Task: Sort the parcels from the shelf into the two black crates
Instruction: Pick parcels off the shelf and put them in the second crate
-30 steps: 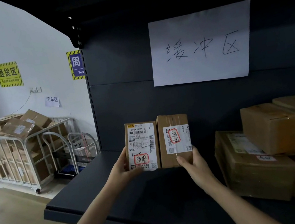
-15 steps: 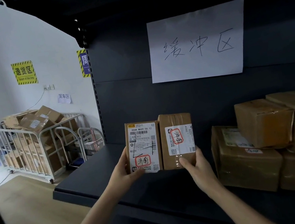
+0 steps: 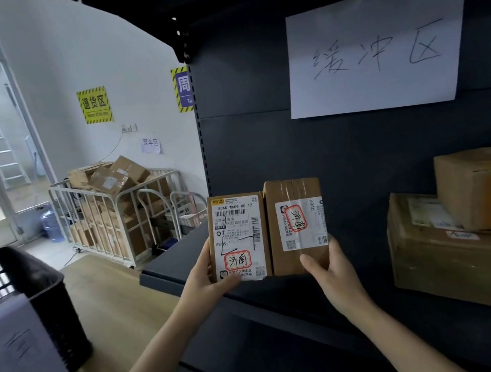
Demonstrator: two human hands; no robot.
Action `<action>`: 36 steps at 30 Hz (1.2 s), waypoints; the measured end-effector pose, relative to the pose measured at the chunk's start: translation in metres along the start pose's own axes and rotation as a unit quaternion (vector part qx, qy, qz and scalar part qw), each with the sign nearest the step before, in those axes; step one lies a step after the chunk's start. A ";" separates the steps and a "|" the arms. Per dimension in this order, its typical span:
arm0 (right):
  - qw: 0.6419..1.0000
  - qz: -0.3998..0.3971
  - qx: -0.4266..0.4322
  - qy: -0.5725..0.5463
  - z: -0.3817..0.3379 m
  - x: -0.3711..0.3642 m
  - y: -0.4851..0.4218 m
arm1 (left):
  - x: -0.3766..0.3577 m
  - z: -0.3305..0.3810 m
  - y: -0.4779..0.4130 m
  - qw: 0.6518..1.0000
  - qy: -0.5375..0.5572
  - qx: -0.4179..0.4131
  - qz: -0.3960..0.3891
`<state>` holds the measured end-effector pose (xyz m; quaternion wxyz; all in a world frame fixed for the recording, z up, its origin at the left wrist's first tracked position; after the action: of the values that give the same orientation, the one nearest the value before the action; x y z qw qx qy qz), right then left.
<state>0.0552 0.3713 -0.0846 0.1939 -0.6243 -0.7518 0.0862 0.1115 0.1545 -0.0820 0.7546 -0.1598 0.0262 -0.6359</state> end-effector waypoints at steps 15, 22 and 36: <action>0.995 -0.084 0.048 -0.031 -0.050 -0.150 0.022 | 0.145 0.009 0.088 0.993 -0.038 0.015 0.110; 0.986 -0.147 0.037 -0.068 -0.073 -0.257 0.056 | 0.239 0.010 0.153 0.985 -0.049 0.031 0.163; 0.955 -0.263 0.054 -0.123 -0.129 -0.461 0.129 | 0.416 -0.003 0.288 0.955 -0.073 0.079 0.276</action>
<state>0.2906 -0.0652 -0.1004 0.1496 -0.3775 -0.9016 0.1490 0.4642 -0.2080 -0.0955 0.9108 -0.1326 -0.0360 -0.3893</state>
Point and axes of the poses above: each hand's wrist, its own y-axis away from the middle knuckle, its own x-axis out of the back of the hand, z = x × y, the point moved 4 cm from there along -y, towards the middle knuckle, and after that the axes turned 1 degree about x, right-handed, at the moved point
